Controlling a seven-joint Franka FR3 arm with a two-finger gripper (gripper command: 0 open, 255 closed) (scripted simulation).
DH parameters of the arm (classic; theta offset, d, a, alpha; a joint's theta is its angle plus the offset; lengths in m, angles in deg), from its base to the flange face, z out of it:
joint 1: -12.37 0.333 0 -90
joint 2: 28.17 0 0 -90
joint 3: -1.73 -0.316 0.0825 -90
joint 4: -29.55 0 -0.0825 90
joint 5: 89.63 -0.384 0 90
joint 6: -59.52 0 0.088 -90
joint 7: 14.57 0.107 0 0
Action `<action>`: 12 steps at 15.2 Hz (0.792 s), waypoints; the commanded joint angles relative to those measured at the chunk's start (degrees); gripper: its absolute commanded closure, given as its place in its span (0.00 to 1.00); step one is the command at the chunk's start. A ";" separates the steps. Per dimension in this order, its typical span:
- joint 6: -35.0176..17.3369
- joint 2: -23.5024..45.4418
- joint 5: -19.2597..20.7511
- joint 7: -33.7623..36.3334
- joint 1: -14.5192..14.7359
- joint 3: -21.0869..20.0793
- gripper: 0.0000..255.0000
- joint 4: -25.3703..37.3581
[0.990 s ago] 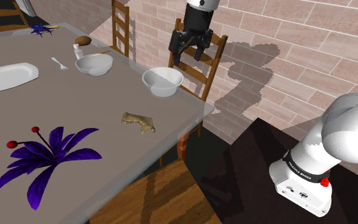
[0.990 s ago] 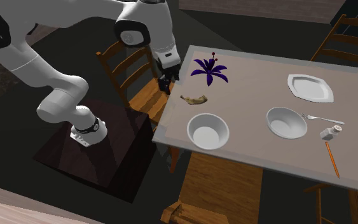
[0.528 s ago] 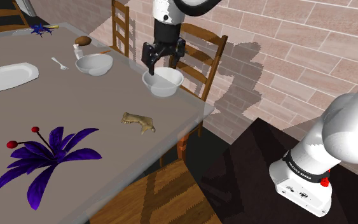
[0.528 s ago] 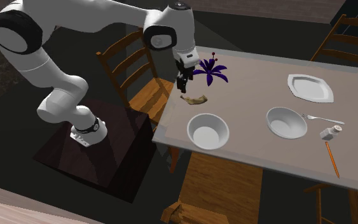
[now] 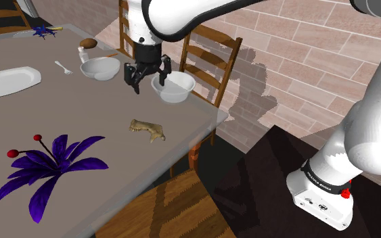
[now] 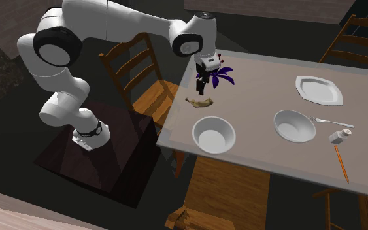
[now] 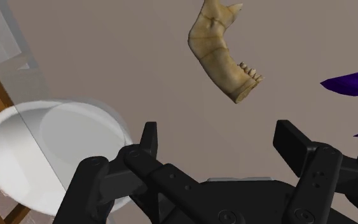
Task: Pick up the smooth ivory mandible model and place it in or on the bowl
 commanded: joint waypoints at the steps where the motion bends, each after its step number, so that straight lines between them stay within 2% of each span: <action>1: -1.26 0.98 0.55 0.50 0.24 0.06 0.00 -0.39; 6: -4.26 2.40 1.30 0.98 0.38 0.29 0.00 -2.09; 12: -4.26 2.40 1.30 0.98 0.38 0.30 0.00 -2.09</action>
